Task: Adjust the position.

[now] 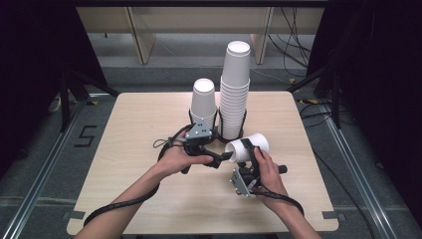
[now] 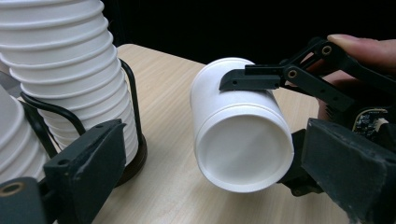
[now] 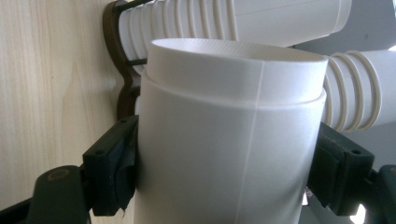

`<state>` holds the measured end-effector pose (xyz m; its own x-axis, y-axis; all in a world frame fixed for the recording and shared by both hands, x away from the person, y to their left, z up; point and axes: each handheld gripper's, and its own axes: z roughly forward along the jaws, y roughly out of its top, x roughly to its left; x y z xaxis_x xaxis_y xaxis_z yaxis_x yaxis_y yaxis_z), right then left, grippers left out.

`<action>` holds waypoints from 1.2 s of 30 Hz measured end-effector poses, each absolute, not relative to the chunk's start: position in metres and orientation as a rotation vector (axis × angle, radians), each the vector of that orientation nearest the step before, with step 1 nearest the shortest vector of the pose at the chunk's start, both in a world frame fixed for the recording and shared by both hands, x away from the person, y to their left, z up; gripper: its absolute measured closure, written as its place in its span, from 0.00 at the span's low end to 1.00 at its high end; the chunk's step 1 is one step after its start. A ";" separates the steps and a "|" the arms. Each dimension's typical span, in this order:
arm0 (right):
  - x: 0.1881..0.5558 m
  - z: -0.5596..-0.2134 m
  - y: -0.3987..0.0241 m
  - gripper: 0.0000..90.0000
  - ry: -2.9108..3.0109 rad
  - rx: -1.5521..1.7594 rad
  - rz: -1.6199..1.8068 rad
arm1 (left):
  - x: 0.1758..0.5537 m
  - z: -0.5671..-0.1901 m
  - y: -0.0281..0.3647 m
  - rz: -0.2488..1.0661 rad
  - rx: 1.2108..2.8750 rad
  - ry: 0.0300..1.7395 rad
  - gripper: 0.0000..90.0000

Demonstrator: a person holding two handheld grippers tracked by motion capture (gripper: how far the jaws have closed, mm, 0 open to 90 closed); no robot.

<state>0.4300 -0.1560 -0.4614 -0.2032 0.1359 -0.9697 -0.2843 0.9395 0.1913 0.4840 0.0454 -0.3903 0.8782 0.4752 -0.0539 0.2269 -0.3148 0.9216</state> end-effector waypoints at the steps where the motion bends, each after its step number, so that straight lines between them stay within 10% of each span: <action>1: 0.431 -0.461 -0.157 0.23 1.730 -0.147 0.359 | 0.484 -0.391 0.045 0.268 1.905 0.516 0.06; 36: 0.430 -0.466 -0.148 0.24 1.688 -0.280 0.261 | 0.492 -0.405 0.010 0.192 2.024 0.516 0.01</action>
